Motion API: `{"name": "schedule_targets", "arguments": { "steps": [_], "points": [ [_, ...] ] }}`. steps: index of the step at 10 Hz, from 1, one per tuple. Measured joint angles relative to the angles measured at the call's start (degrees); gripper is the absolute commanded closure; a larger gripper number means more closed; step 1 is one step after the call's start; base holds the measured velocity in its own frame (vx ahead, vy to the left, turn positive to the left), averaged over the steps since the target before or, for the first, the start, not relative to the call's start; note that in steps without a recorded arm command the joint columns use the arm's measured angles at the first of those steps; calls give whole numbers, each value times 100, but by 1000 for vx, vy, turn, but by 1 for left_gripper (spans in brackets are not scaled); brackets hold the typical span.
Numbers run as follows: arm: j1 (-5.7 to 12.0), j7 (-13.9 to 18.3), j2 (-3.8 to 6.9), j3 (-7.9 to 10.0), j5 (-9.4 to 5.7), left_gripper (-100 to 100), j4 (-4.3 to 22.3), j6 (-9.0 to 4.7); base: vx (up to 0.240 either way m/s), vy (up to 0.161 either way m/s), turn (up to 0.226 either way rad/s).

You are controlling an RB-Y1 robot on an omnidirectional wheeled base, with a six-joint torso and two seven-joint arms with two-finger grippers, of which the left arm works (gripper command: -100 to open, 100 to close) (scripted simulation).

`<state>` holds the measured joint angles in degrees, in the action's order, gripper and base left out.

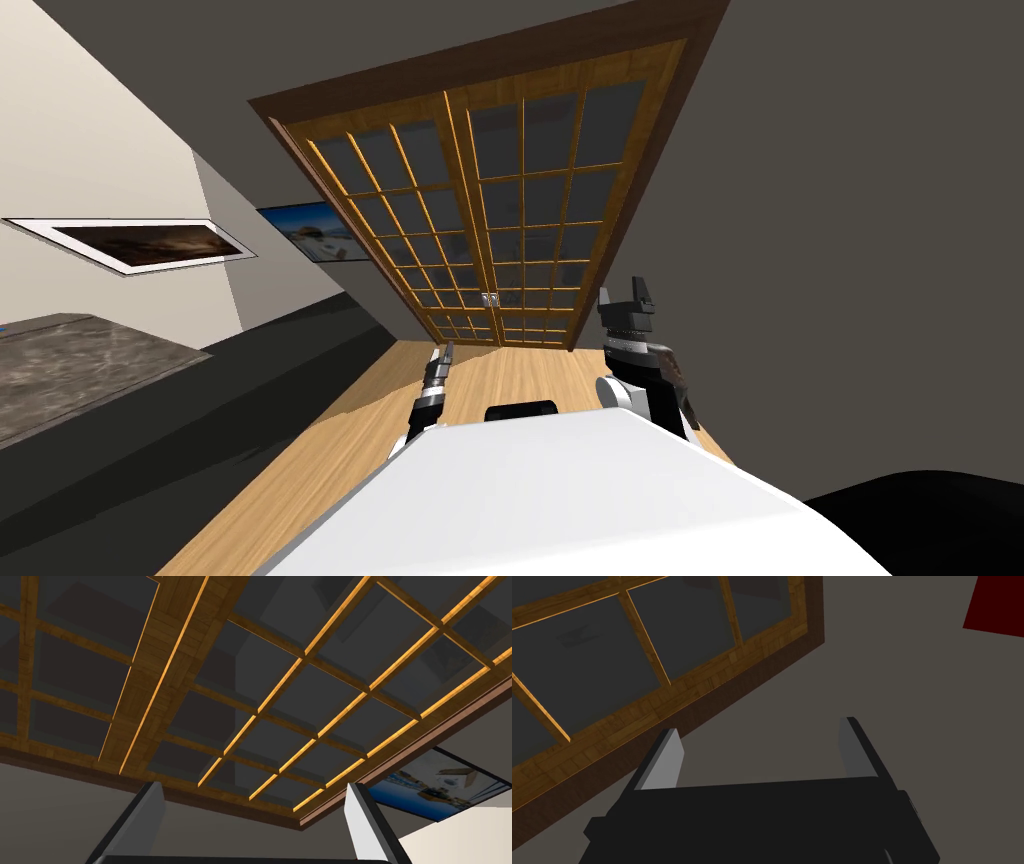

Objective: Pull the door open

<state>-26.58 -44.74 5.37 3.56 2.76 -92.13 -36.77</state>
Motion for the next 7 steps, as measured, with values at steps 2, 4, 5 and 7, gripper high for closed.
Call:
{"name": "schedule_targets", "arguments": {
  "steps": [2, 4, 5, 7],
  "points": [
    [21, -271, -6, 0, 20, -100, 181, -52, 108, 6, -100],
    [60, -536, -14, 6, 37, -100, 418, -141, 104, 13, -101],
    [82, -680, -35, 2, 51, -100, 530, -181, 100, 10, -89],
    [100, -936, -32, 9, 64, -100, 762, -287, 94, -1, -98]
  ]
}}
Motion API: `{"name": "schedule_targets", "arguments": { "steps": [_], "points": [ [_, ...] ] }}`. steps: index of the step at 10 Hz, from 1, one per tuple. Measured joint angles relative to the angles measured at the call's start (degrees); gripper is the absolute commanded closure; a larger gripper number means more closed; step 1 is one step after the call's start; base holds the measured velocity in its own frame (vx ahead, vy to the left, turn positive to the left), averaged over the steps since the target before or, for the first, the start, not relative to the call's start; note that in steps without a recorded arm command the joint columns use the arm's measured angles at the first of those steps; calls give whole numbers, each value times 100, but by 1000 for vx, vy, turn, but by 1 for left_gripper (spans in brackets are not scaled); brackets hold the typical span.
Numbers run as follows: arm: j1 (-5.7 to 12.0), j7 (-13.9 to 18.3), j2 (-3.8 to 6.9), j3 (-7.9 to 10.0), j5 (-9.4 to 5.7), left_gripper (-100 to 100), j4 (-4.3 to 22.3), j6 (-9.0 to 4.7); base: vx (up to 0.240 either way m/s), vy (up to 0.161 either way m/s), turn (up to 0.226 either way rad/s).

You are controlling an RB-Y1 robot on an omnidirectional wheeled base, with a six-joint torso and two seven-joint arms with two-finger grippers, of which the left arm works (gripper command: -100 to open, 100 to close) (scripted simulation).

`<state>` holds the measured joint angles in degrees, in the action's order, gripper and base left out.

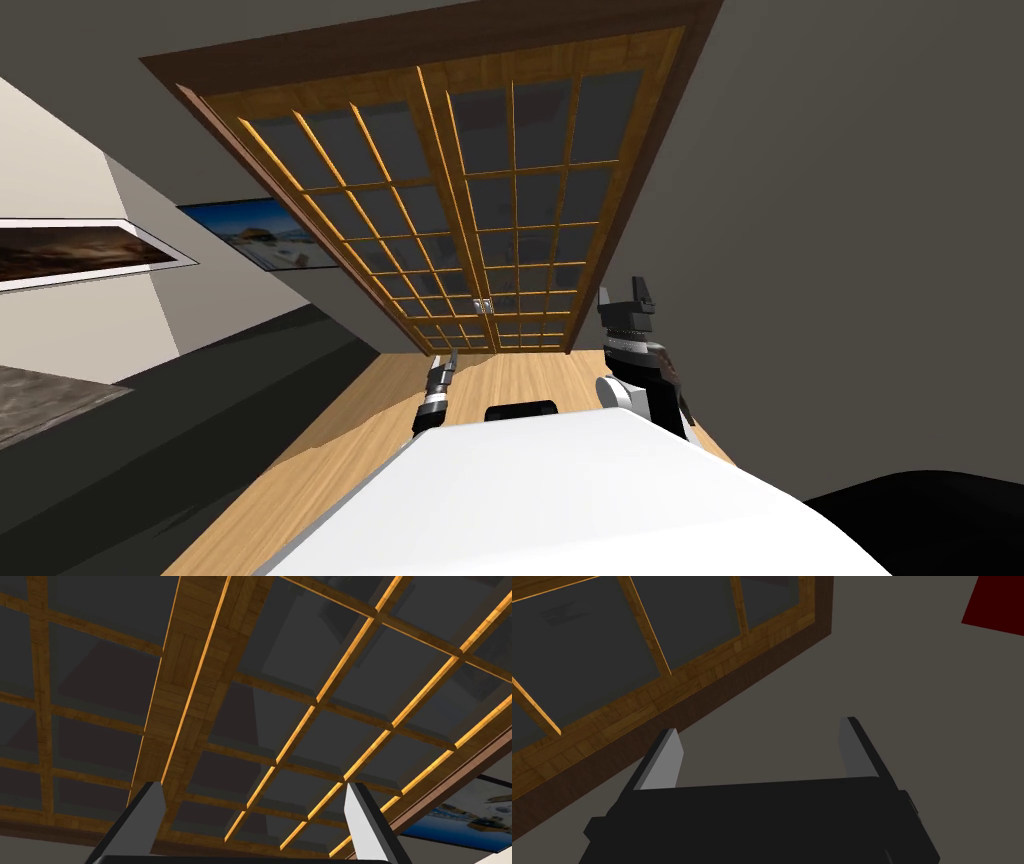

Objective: Pull the door open

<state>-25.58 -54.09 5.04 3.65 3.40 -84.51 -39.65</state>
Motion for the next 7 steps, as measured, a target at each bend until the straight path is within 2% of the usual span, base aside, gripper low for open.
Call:
{"name": "schedule_targets", "arguments": {
  "steps": [7],
  "points": [
    [76, -862, -65, 3, 60, -100, 646, -235, 105, 23, -87]
  ]
}}
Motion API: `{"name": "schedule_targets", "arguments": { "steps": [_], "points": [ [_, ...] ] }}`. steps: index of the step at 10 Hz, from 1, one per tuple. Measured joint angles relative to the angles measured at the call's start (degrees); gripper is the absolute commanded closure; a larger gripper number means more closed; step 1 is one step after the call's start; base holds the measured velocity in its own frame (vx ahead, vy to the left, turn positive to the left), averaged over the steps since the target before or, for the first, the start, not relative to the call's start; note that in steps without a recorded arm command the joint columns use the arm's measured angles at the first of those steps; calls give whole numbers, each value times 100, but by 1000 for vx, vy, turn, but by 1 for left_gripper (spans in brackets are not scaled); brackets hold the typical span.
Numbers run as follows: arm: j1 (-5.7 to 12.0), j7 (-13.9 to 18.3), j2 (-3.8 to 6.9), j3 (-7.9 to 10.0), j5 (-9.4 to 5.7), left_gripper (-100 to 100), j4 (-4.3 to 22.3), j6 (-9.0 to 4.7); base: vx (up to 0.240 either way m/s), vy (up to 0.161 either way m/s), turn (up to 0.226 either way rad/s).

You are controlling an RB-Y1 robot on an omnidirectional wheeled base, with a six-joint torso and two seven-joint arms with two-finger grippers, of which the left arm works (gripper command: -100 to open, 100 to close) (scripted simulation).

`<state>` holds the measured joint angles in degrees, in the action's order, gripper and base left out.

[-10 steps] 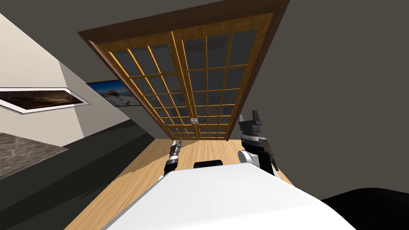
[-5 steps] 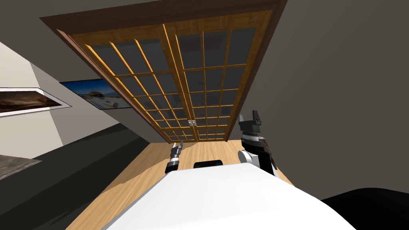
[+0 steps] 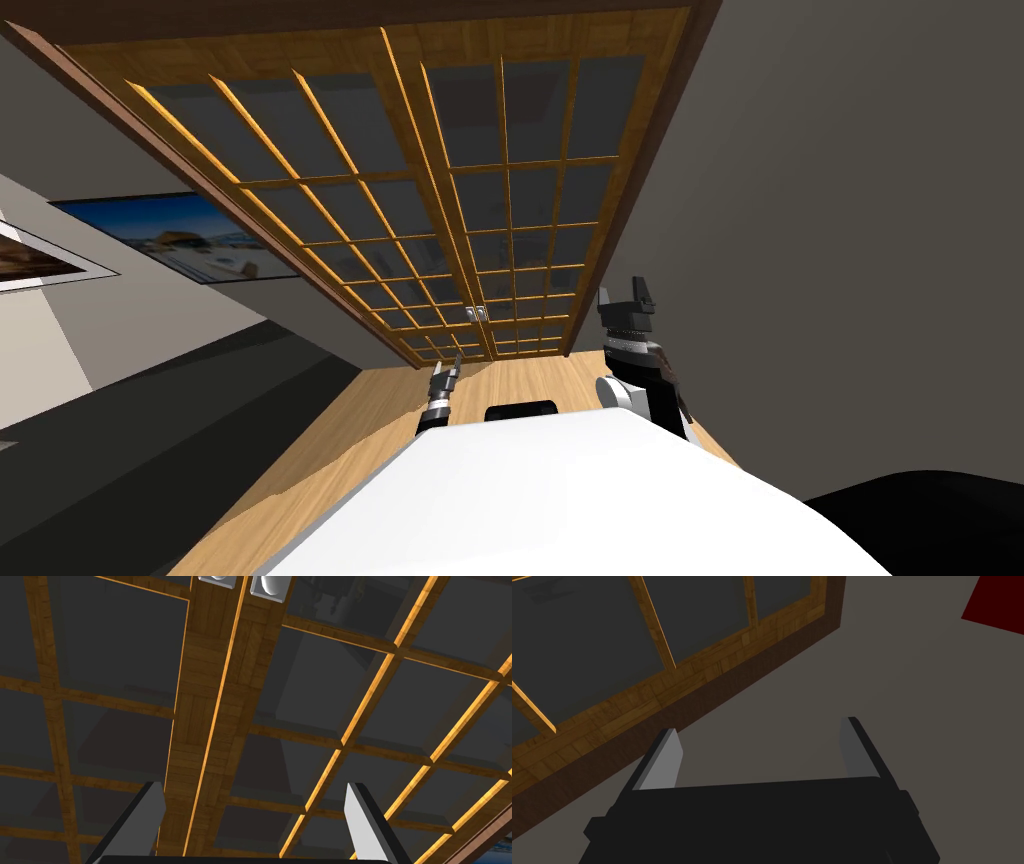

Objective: Pull the door open

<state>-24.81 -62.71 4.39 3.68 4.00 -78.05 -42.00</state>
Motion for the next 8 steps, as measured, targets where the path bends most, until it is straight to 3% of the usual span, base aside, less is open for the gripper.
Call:
{"name": "schedule_targets", "arguments": {
  "steps": [8],
  "points": [
    [85, -862, -120, -1, 63, -100, 636, -235, 93, 36, -72]
  ]
}}
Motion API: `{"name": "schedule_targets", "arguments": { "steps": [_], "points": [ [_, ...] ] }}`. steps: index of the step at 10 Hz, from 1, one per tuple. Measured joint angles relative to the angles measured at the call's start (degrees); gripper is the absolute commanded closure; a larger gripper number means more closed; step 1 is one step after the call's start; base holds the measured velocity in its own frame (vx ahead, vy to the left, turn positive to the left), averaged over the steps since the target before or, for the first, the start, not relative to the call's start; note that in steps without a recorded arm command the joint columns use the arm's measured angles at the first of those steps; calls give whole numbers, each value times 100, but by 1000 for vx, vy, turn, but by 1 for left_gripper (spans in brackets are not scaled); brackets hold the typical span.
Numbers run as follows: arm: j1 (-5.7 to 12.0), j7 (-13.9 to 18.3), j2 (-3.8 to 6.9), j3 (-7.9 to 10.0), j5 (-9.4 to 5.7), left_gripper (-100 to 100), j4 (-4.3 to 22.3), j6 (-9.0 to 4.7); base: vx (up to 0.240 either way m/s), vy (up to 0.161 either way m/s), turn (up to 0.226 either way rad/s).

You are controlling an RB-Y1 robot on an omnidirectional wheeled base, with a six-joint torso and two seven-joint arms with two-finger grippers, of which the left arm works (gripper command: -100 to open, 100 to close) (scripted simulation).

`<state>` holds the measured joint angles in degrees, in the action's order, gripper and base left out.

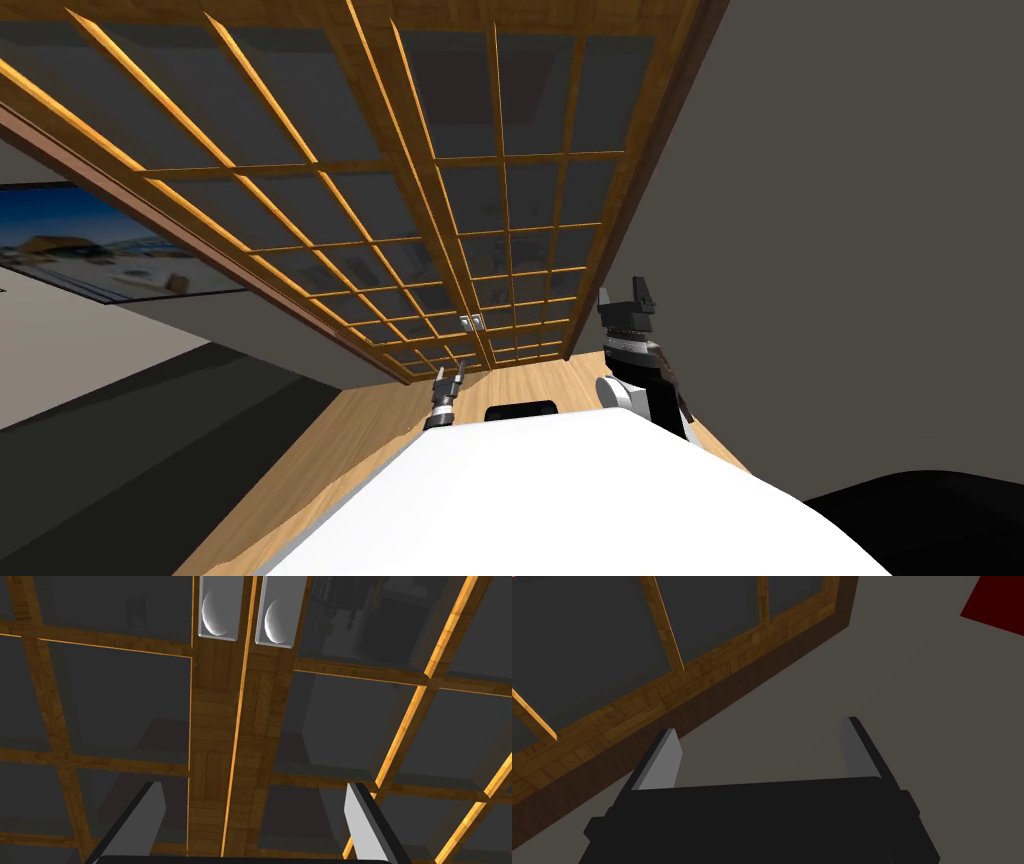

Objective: Pull the door open

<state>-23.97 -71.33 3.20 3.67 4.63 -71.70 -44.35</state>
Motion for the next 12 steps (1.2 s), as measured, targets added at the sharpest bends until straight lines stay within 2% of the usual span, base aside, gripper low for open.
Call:
{"name": "schedule_targets", "arguments": {
  "steps": [5, 10, 11, 12],
  "points": [
    [79, -541, -87, 7, 34, -100, 415, -150, 115, 66, -75],
    [175, -1055, -223, 7, 69, -100, 786, -297, 99, 94, -50],
    [179, -1076, -225, 7, 70, -100, 794, -303, -57, -35, -17],
    [99, -1077, -178, 43, 57, -100, 751, -254, -135, -68, -5]
  ]
}}
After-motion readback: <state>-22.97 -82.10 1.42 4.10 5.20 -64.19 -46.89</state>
